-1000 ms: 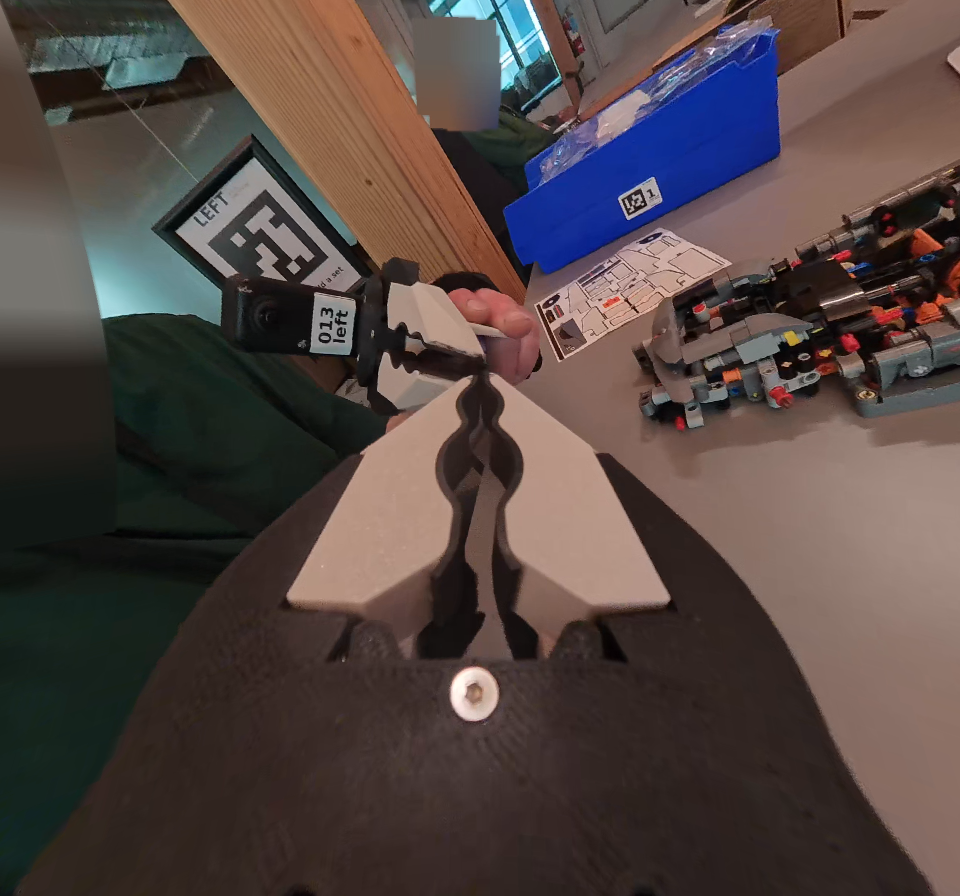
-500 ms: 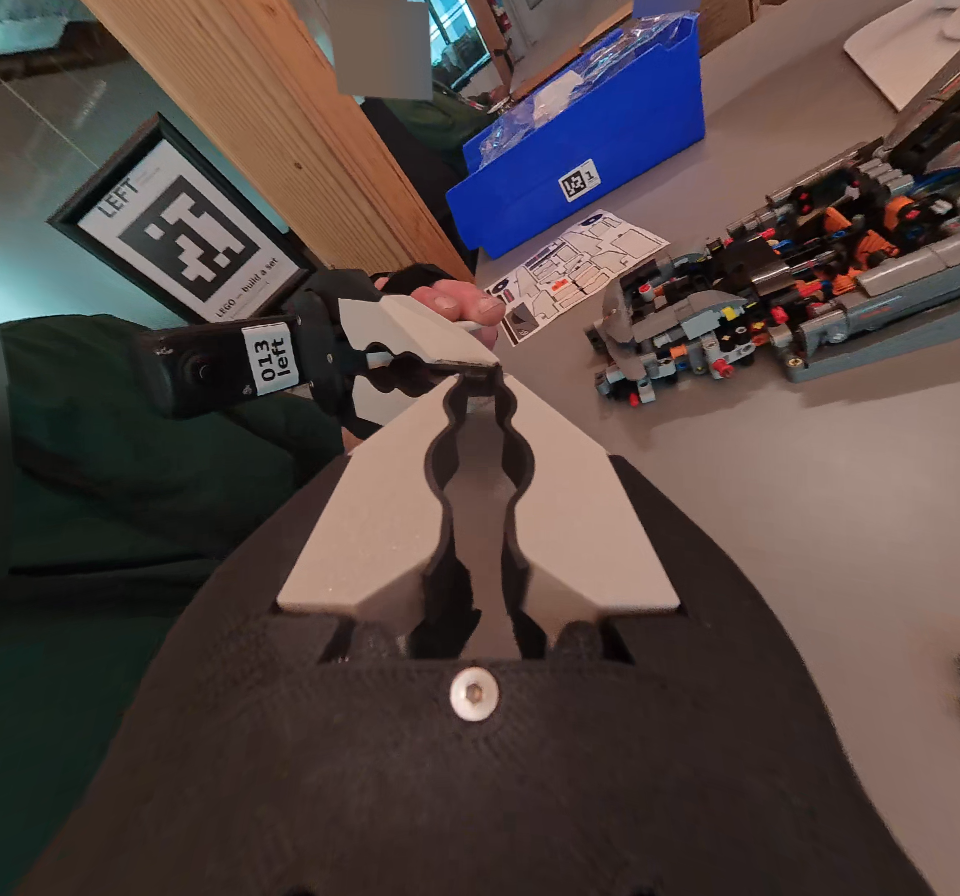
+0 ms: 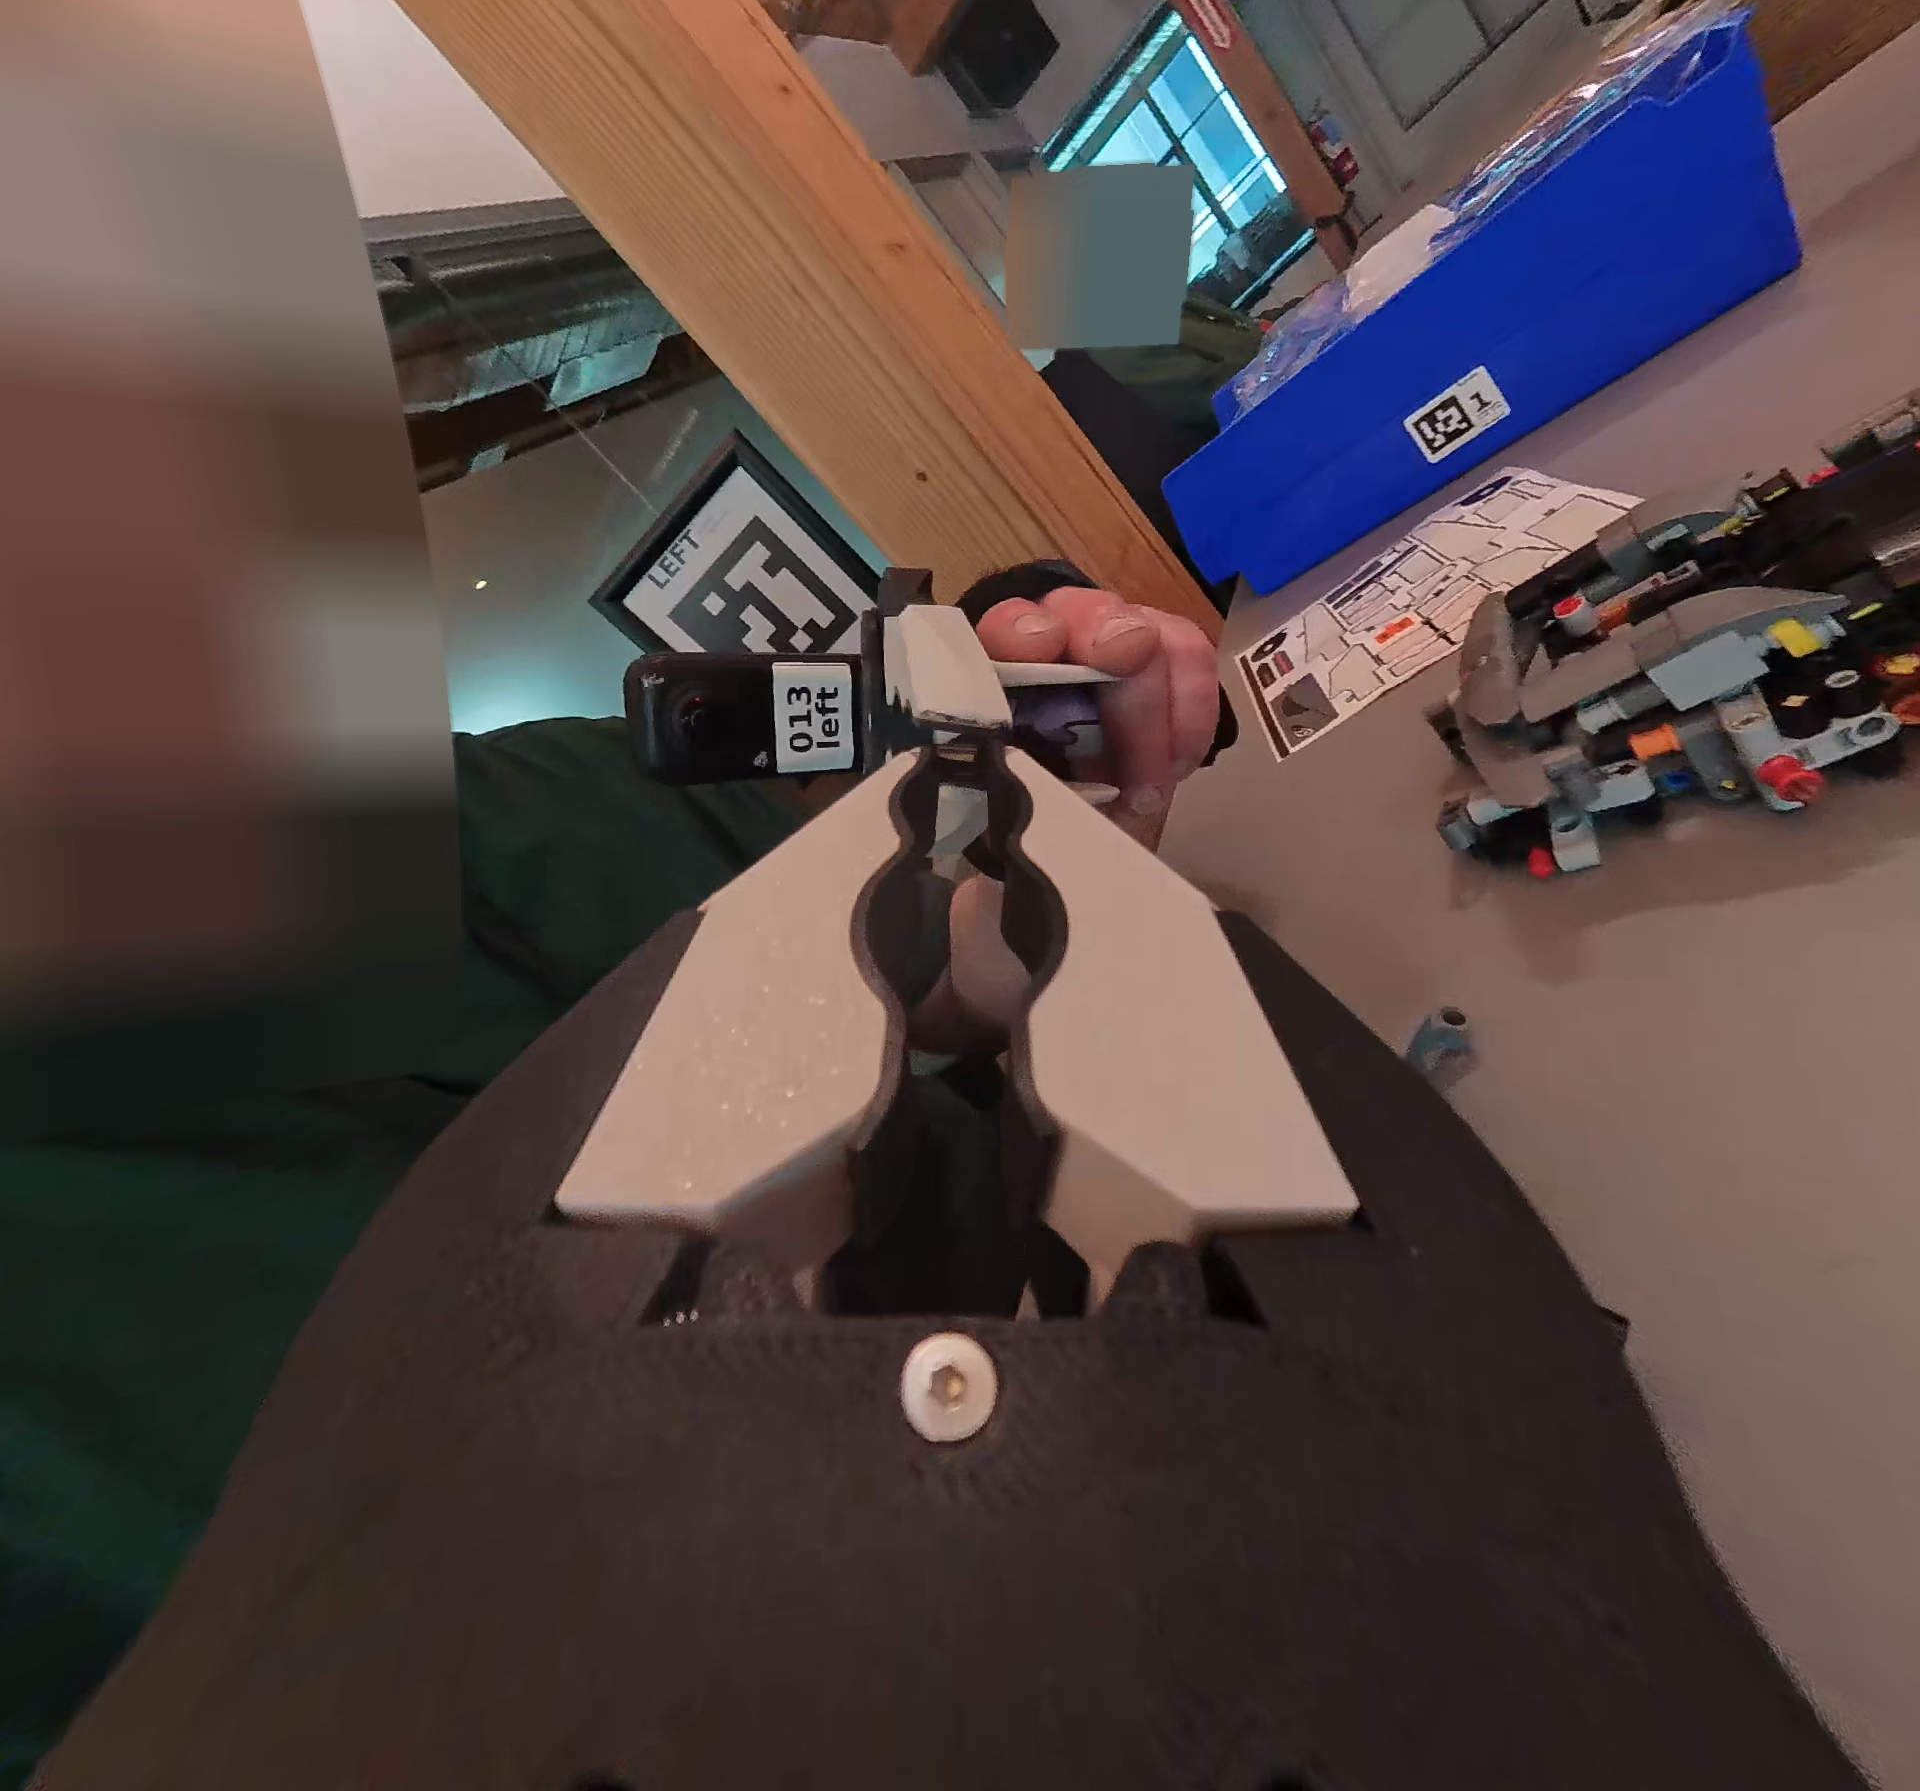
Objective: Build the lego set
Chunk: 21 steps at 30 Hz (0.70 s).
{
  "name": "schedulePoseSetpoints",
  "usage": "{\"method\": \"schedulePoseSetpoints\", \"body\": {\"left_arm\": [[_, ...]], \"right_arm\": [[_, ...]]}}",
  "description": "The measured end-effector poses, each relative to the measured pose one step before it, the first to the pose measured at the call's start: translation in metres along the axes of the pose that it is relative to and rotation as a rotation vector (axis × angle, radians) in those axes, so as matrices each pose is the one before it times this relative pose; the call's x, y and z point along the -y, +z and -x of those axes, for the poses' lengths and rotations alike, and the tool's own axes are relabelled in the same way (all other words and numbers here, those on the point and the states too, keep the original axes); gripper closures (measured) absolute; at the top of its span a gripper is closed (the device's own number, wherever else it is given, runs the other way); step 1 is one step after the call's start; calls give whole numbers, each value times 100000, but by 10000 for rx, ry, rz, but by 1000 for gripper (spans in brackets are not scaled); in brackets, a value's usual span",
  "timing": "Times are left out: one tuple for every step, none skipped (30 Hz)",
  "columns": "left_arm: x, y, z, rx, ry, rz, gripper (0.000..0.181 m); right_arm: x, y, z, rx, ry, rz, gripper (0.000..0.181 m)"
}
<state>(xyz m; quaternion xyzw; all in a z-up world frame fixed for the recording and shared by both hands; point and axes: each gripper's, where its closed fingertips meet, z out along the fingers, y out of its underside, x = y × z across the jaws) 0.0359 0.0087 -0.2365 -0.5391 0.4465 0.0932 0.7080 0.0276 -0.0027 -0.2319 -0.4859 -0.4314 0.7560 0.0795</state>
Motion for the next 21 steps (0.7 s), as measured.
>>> {"method": "schedulePoseSetpoints", "body": {"left_arm": [[22, -79, -63, -22, 54, -2, 176], [52, -88, -54, -50, -42, -39, 176], [-60, -59, -47, -73, -94, 24, 176], [-291, 22, -90, -96, -79, 173, 176], [-261, 32, -181, -138, -97, 161, 176], [-28, -52, -287, -200, -179, 27, 176], [-76, -55, -454, -352, -399, 92, 176], [-280, 25, -842, -607, -460, 205, 177], [-514, 125, -1027, -685, -464, 297, 177], [-701, 276, -963, -596, -415, 355, 177], [-1002, 471, -1147, -673, -310, 531, 177], [-1115, 577, -1002, -549, -145, 597, 176], [-989, 591, -735, -378, -28, 514, 176], [-839, 573, -721, -410, -92, 456, 177], [-604, 507, -733, -432, -92, 336, 177], [-326, 376, -432, -240, -61, 200, 177], [-149, 266, -171, -100, -95, 103, 176], [-251, 274, -478, -358, -198, 153, 176], [-367, 328, -417, -368, -272, 197, 176], [-305, 199, 234, 84, -85, 201, 176], [-193, 106, 189, 81, 24, 116, 176]], "right_arm": [[-52, 37, 94, 135, 51, 8, 174], [-63, 37, 43, 87, 58, 17, 174], [-52, 53, 4, 38, 55, -2, 174], [-38, 29, -173, -139, 13, -6, 173], [-49, -121, -344, -347, -68, 33, 170], [37, -344, -390, -483, -121, 18, 159], [234, -648, -330, -535, -186, -56, 160], [200, -905, -270, -609, -316, -7, 162], [110, -1075, -341, -719, -362, 88, 162], [155, -1194, -442, -769, -294, 77, 164], [210, -1291, -572, -825, -287, 52, 165], [130, -1365, -862, -951, -339, 107, 168], [-121, -1415, -1444, -1208, -347, 266, 170], [-385, -1418, -2067, -1423, -300, 397, 172], [-516, -1275, -2253, -1332, -141, 406, 172], [-560, -1027, -2048, -1041, 41, 398, 172], [-481, -859, -1782, -874, 28, 337, 172], [-411, -672, -1607, -839, -104, 319, 173], [-577, -435, -1398, -732, -179, 451, 173], [-750, -145, -1185, -549, -128, 552, 172], [-772, 134, -911, -317, -39, 551, 170]]}}
